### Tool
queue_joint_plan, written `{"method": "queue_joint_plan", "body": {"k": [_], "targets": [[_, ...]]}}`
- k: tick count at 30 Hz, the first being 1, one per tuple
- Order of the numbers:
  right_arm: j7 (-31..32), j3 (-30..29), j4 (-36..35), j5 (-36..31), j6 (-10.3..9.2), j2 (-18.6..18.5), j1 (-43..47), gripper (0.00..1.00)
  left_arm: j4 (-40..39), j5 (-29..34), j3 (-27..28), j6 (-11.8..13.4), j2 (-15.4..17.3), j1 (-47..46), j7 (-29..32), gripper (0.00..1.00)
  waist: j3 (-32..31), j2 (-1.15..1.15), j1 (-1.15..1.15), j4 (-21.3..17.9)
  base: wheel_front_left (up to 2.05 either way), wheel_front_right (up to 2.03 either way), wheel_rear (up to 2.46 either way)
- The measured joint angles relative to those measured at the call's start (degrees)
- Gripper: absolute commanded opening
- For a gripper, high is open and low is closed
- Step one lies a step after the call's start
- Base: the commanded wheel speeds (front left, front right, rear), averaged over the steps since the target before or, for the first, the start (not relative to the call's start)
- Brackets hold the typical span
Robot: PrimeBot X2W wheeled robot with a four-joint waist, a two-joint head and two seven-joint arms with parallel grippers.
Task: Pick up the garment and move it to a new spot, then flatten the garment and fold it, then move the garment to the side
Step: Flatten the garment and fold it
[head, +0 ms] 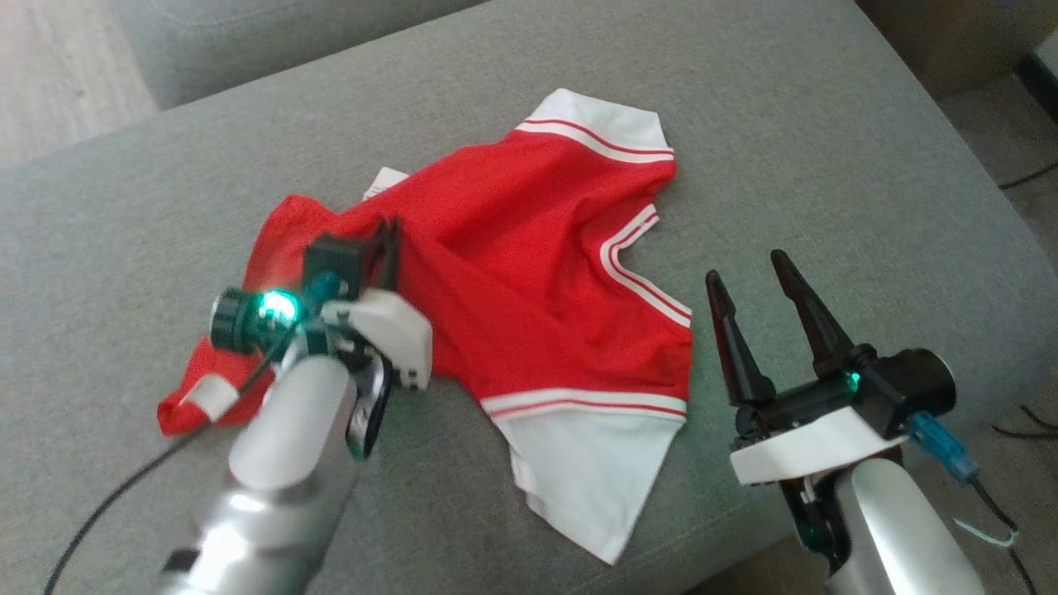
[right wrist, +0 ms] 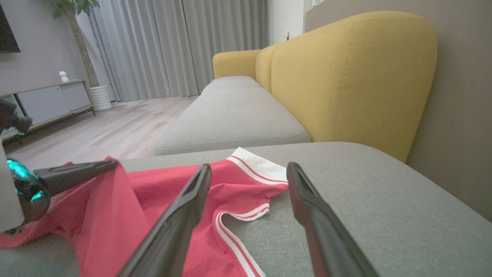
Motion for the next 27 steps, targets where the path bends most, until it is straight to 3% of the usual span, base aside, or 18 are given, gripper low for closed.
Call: {"method": "queue_joint_plan", "body": {"k": [6,12,13,14,15,16,21,27], "targets": [[0.00,0.62,0.04,0.08,0.00,0.07,-0.25,1.00,5.39,0.80,-0.65,-0.08,-0.07,-5.80,-0.75,0.00,1.64,0.00,0.00,-1.62,0.00,0.00,0.00],[0.00,0.66,0.05,0.08,0.00,0.12,-1.46,1.00,10.71,0.90,0.00,-0.11,-0.14,-9.42,-8.26,0.00,3.09,0.00,0.00,-3.00,0.00,0.00,0.00],[0.00,0.65,0.09,0.08,0.00,0.13,-1.46,1.00,11.49,0.43,0.40,-0.47,-0.30,-9.82,-9.49,0.29,3.20,0.00,0.00,-3.05,0.00,0.00,0.00],[0.00,0.56,0.12,0.08,0.00,0.13,-1.46,1.00,12.58,0.24,0.41,-0.58,-0.51,-10.15,-10.37,0.46,3.18,0.00,0.01,-2.99,0.00,0.00,0.00],[0.00,0.49,0.14,0.07,0.00,0.13,-1.46,1.00,13.46,-0.24,0.64,-1.03,-0.78,-10.23,-11.17,0.93,3.13,0.00,0.00,-2.85,0.00,0.00,0.00],[0.00,0.40,0.18,0.07,0.00,0.14,-1.46,1.00,14.13,-1.29,0.97,-1.13,-1.11,-10.21,-11.96,1.00,2.98,0.00,0.00,-2.70,0.00,0.00,0.00],[-0.01,-0.78,0.30,-0.03,0.00,0.14,-1.12,1.00,13.88,-3.65,1.49,-2.30,-1.92,-9.41,-14.93,1.00,1.63,0.00,-0.01,-1.18,0.00,0.00,0.00],[0.00,-1.31,0.19,-0.31,0.00,0.04,-0.73,1.00,7.53,-4.60,2.48,-2.53,-1.67,-1.90,-15.81,1.00,-0.36,0.00,-0.01,1.89,0.00,0.00,0.00]]}}
